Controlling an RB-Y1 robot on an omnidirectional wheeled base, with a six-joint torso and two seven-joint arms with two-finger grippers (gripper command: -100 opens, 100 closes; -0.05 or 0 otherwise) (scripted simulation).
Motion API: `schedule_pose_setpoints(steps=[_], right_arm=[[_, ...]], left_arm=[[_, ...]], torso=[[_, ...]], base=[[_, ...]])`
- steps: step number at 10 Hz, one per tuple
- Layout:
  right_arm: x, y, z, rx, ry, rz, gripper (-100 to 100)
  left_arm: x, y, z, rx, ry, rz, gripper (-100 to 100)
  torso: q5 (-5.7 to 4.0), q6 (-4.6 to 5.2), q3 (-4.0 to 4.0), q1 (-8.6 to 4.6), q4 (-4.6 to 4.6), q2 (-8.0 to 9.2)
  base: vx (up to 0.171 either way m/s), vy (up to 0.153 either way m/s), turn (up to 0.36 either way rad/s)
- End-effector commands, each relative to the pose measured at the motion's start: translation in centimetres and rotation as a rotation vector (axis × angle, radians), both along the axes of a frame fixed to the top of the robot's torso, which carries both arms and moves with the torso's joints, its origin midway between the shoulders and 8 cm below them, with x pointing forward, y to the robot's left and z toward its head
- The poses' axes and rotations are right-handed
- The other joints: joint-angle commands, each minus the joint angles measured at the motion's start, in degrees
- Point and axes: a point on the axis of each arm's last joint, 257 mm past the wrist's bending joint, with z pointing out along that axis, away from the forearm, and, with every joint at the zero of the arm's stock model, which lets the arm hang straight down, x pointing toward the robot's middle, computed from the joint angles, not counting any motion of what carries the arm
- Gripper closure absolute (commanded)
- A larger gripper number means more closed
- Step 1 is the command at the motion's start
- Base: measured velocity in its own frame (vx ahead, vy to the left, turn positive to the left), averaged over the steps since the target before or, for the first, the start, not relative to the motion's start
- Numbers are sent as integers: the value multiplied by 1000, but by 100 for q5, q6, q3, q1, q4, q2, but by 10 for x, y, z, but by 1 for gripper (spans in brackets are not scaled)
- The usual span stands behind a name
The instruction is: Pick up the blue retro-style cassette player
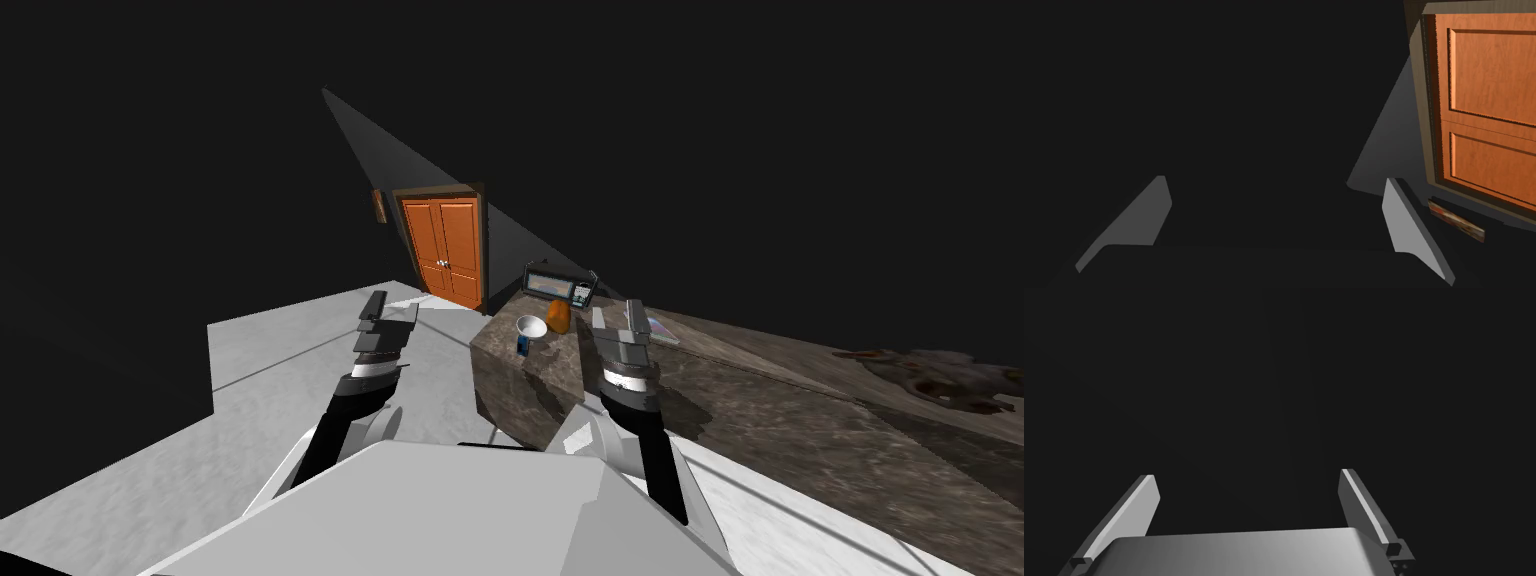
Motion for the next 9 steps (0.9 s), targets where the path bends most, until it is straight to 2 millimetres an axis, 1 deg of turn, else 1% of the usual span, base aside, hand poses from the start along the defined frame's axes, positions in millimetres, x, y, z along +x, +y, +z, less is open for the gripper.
schedule_pose_setpoints(steps=[1,3,5,7,9], right_arm=[[8,-3,-15,-68,38,-25,-100],[16,-10,-30,-123,73,-58,-100],[24,-21,-48,-185,114,-105,-100],[31,-36,-69,-253,161,-163,-100],[38,-55,-94,-327,218,-229,-100]], left_arm=[[0,0,0,0,0,0,0],[0,0,0,0,0,0,0],[0,0,0,0,0,0,0],[0,0,0,0,0,0,0],[0,0,0,0,0,0,0]], torso=[[0,0,0,0,0,0],[10,1,3,45,1,4],[13,0,4,57,1,7],[13,1,-2,58,-1,-3],[16,-1,8,74,3,15]], base=[[-23,84,-81],[-11,137,-92],[-12,151,-84],[-1,157,-98],[-61,199,-82]])
